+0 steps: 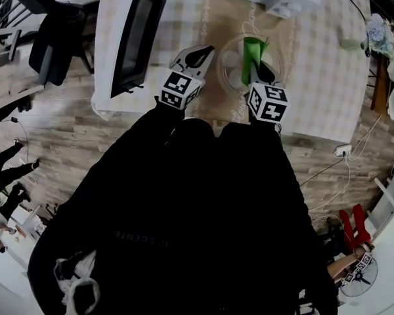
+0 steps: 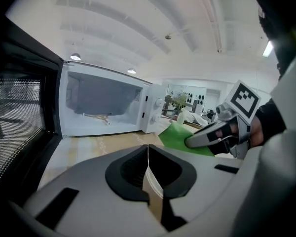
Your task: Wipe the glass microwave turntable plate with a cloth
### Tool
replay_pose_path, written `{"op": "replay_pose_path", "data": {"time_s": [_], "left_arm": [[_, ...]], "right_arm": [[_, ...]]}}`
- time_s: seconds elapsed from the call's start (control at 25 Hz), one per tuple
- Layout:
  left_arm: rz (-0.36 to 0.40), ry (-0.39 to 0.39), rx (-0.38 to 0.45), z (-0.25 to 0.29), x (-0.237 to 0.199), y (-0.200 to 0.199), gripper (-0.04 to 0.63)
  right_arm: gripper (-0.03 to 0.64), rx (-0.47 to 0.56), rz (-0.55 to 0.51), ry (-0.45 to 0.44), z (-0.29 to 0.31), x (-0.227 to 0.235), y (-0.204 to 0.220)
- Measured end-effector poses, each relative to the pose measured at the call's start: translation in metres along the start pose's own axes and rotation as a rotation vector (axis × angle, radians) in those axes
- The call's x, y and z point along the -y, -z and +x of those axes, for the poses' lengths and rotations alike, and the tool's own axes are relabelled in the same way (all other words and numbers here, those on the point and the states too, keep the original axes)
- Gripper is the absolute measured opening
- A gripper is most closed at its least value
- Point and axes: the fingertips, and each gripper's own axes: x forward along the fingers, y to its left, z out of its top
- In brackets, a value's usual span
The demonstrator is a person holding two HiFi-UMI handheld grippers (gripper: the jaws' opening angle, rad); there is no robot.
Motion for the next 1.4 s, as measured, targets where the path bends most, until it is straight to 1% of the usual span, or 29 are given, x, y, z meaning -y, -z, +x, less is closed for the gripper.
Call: {"op": "replay_pose_path", "data": {"time_s": [0.16,0.32,0.44,0.56,0.8,0.92,1.0,1.4], "left_arm": [[-0.013,-0.021,0.004,-0.008,-0.004,0.005,0.021],[-0.019,-0.036,-0.004,-0.017,-0.006,0.013,0.021],[-0.018,-0.041,-0.013,-0.023,-0.007,0.018,0.021],[-0.014,-0.049,-0.007,-0.030,-0.008,0.018,0.021],[-0.012,-0.050,-0.011,-0.037,-0.007,0.020,0.021],[-0.011,-0.044,-0.018,-0.036,-0.005,0.022,0.021],[-0.010,-0.038,-0.019,-0.034,-0.003,0.021,0.021],[0.017,0.029,-0.008,-0.009,0.017,0.006,0.021]], "right_arm": [[0.054,-0.028,-0.016,-0.075,0.011,-0.040,0.010],[0.054,-0.059,-0.062,-0.143,0.021,-0.076,0.022],[0.054,-0.090,-0.092,-0.170,0.029,-0.094,0.034],[0.054,-0.117,-0.117,-0.180,0.040,-0.104,0.046],[0.055,-0.178,-0.159,-0.152,0.059,-0.095,0.068],[0.055,-0.188,-0.190,-0.152,0.059,-0.096,0.070],[0.055,-0.177,-0.200,-0.151,0.058,-0.096,0.069],[0.055,-0.193,-0.174,-0.096,0.045,-0.067,0.073]]}}
